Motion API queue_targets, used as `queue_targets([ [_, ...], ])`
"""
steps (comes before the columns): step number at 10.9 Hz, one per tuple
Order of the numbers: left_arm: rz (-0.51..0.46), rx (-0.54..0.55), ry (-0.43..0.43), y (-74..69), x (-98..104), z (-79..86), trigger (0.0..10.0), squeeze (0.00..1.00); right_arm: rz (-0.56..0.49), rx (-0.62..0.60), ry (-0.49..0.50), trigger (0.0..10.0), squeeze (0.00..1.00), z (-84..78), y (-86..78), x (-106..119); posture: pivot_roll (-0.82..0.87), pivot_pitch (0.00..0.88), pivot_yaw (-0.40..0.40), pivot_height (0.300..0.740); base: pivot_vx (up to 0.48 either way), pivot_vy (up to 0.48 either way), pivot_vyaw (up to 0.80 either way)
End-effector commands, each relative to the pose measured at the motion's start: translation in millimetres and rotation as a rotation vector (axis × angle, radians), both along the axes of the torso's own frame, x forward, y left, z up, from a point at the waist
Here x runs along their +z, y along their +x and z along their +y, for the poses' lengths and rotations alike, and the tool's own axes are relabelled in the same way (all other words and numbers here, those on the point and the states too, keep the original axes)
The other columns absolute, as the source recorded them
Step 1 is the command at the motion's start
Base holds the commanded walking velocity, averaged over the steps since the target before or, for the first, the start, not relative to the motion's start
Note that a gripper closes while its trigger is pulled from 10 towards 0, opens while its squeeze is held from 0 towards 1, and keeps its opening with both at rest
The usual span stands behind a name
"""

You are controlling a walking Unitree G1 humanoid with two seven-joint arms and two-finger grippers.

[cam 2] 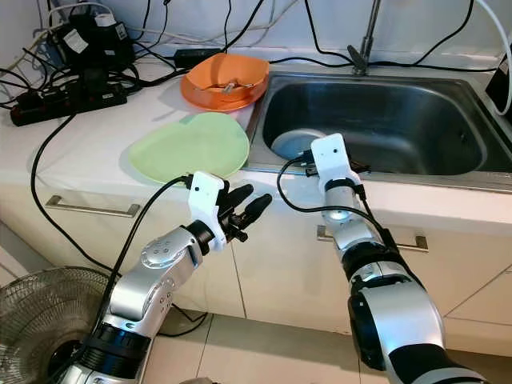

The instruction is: Kitchen organization

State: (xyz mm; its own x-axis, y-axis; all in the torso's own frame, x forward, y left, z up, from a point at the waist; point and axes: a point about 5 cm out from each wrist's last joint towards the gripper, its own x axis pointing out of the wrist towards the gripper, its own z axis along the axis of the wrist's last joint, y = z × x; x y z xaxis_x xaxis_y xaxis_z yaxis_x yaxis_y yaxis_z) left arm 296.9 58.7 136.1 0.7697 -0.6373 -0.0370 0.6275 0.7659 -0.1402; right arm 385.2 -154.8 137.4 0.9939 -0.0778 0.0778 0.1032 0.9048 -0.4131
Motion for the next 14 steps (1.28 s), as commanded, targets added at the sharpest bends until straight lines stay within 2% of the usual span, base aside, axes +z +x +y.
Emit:
queue_targets([
  [1, -0.009, -0.004, 0.013, 0.1, 2, 0.0, 10.0, 0.00, -0.003, 0.006, 0.042, 10.0, 0.00, 2.4, 3.1, 5, 0.12, 0.000, 0.067, 0.740, 0.000, 0.000, 0.00],
  [2, -0.010, -0.006, 0.014, 0.0, 2, -0.5, 10.0, 0.00, 0.015, 0.020, 0.093, 10.0, 0.00, 2.3, 3.6, 5, 0.12, 0.000, 0.066, 0.740, 0.000, 0.000, 0.00],
  [5, -0.010, -0.004, 0.010, 0.1, 2, -1.3, 10.0, 0.00, -0.004, 0.056, 0.154, 10.0, 0.00, 5.9, 5.9, 12, 0.12, 0.000, 0.065, 0.740, 0.000, 0.000, 0.00],
  [8, -0.037, 0.052, 0.013, 5.0, 4, 3.1, 10.0, 0.00, -0.104, 0.067, 0.299, 10.0, 0.00, 5.7, 7.1, 28, 0.11, 0.000, 0.064, 0.740, 0.000, 0.000, 0.00],
  [9, -0.046, 0.070, 0.005, 6.7, 6, 3.8, 10.0, 0.00, -0.121, 0.070, 0.313, 10.0, 0.00, 5.0, 6.6, 30, 0.10, 0.000, 0.063, 0.740, 0.000, 0.000, 0.00],
  [11, -0.071, 0.121, -0.009, 10.6, 9, 6.8, 10.0, 0.00, -0.176, 0.099, 0.351, 10.0, 0.00, 6.2, 2.3, 34, 0.09, 0.000, 0.062, 0.740, 0.000, 0.000, 0.00],
  [13, -0.108, 0.198, -0.037, 15.5, 14, 12.9, 10.0, 0.00, -0.256, 0.155, 0.393, 10.0, 0.00, 9.9, -13.4, 32, 0.08, 0.000, 0.064, 0.740, 0.000, 0.000, 0.00],
  [14, -0.114, 0.209, -0.042, 16.4, 15, 14.0, 10.0, 0.00, -0.261, 0.164, 0.395, 10.0, 0.00, 10.8, -17.0, 30, 0.07, 0.000, 0.064, 0.740, 0.000, 0.000, 0.00],
])
